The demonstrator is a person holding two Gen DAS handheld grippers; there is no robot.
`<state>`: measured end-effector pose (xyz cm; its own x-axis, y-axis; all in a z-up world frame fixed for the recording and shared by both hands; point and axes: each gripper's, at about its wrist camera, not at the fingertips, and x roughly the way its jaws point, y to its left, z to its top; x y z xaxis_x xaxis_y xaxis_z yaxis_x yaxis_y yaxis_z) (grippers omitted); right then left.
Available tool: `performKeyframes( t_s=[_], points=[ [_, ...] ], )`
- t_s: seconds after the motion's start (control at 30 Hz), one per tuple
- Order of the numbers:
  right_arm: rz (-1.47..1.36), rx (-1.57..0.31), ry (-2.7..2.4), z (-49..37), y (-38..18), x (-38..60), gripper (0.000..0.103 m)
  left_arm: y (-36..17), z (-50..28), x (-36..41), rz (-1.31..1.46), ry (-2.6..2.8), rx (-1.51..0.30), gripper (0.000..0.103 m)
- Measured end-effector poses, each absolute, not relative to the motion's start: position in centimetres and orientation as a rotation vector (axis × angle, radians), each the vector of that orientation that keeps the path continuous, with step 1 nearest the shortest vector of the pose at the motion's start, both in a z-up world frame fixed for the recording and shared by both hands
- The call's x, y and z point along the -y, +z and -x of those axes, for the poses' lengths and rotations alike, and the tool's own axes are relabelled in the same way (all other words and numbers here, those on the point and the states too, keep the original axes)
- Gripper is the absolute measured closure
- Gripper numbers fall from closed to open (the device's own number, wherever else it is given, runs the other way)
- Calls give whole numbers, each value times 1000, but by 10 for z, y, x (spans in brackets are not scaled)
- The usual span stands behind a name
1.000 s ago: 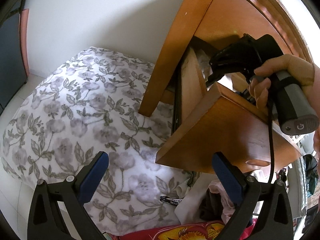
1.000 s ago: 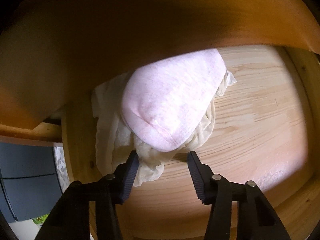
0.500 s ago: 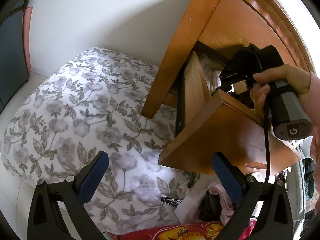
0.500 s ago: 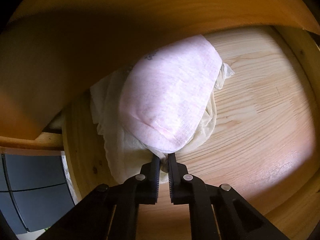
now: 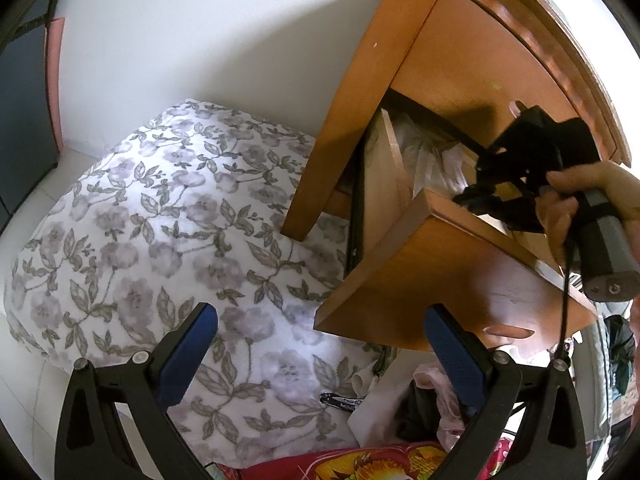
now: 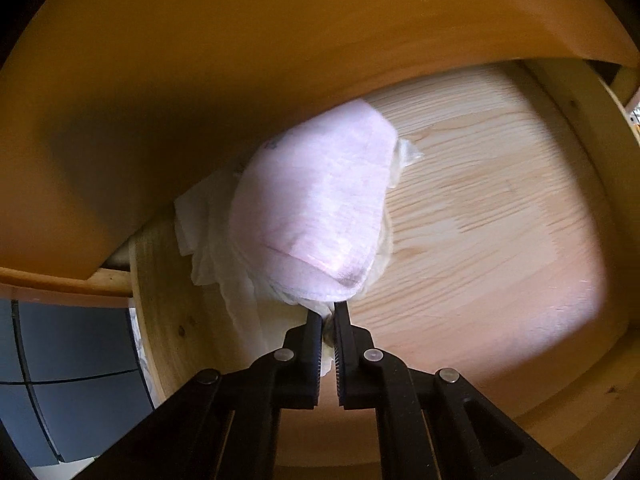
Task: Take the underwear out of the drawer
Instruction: 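Lift the cream cloth up out of the drawer with the right gripper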
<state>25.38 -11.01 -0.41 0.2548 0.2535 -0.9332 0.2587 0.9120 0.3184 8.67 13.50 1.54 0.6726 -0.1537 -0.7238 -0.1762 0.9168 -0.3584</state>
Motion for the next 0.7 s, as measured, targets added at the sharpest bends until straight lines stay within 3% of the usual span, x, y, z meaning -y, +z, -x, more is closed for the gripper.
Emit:
performKeyframes(
  t_s=[0.7],
  points=[
    [-499,-1182,198,-208,61,159,97,46,-69,-117,366,-2,-796,0]
  ],
)
